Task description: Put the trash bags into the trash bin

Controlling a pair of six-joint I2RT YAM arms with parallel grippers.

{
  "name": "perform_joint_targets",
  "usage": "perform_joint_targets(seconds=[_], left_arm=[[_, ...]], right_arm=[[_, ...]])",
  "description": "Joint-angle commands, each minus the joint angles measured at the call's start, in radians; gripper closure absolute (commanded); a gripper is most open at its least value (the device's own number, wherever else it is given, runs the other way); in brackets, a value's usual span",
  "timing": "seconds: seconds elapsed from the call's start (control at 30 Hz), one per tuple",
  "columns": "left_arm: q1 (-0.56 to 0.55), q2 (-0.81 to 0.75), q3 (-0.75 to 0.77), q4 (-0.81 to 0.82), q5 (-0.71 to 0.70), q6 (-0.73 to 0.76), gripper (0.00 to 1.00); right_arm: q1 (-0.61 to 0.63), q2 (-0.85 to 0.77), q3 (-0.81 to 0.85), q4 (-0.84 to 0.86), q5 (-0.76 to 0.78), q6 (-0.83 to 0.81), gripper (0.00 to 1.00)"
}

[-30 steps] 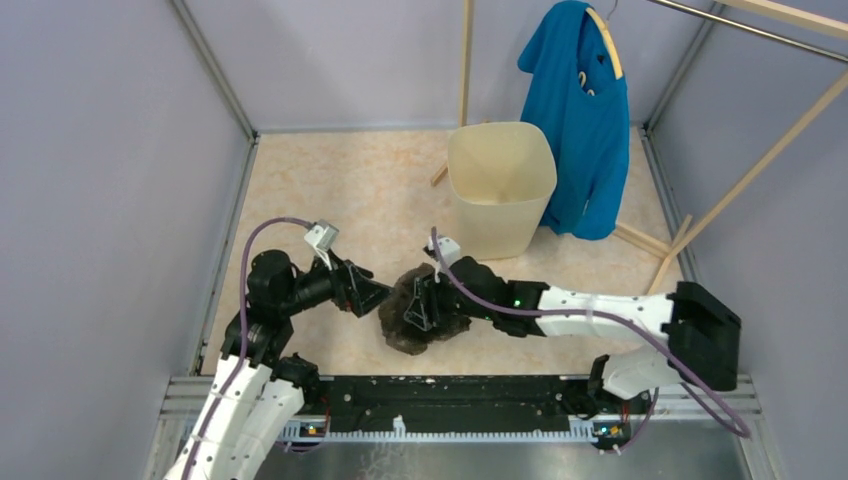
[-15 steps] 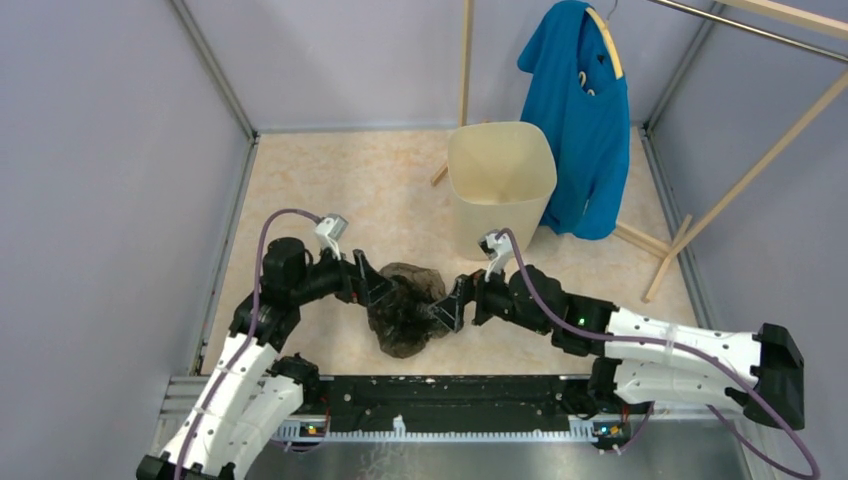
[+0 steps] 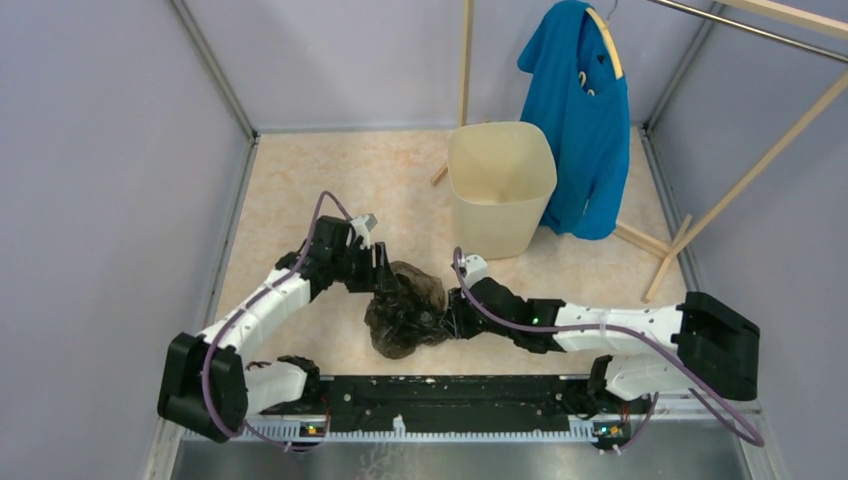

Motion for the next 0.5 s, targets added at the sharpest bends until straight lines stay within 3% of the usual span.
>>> perform_joint_targets(seconds=[0.0,0.1,0.17,0.33,0.47], left_arm=[[-0.007,0.056,0.089,0.069,-0.023,-0.008,0.51],[-0.007,0.066,0.163,0.044,-0.091,0.015,0.8],[-0.007,0.071,0.246,0.013,-0.128,0.044,0.93],[-0.007,0.067,0.427,-0.033,-0.11,0.137,1.0],[-0.007,-0.011,0.429,0.073,-0.018,0.166,1.0]], right_arm=[[-0.002,0.02,-0.008,0.083,-0.028,-0.009,0.81],[-0.002,-0.034,0.0,-0.002,0.013,-0.045,0.99],[-0.002,-0.114,0.007,-0.089,0.077,-0.067,1.0],[-0.005,-0.308,0.031,-0.269,0.21,-0.126,1.0],[-0.007,-0.433,0.059,-0.351,0.213,-0.142,1.0]])
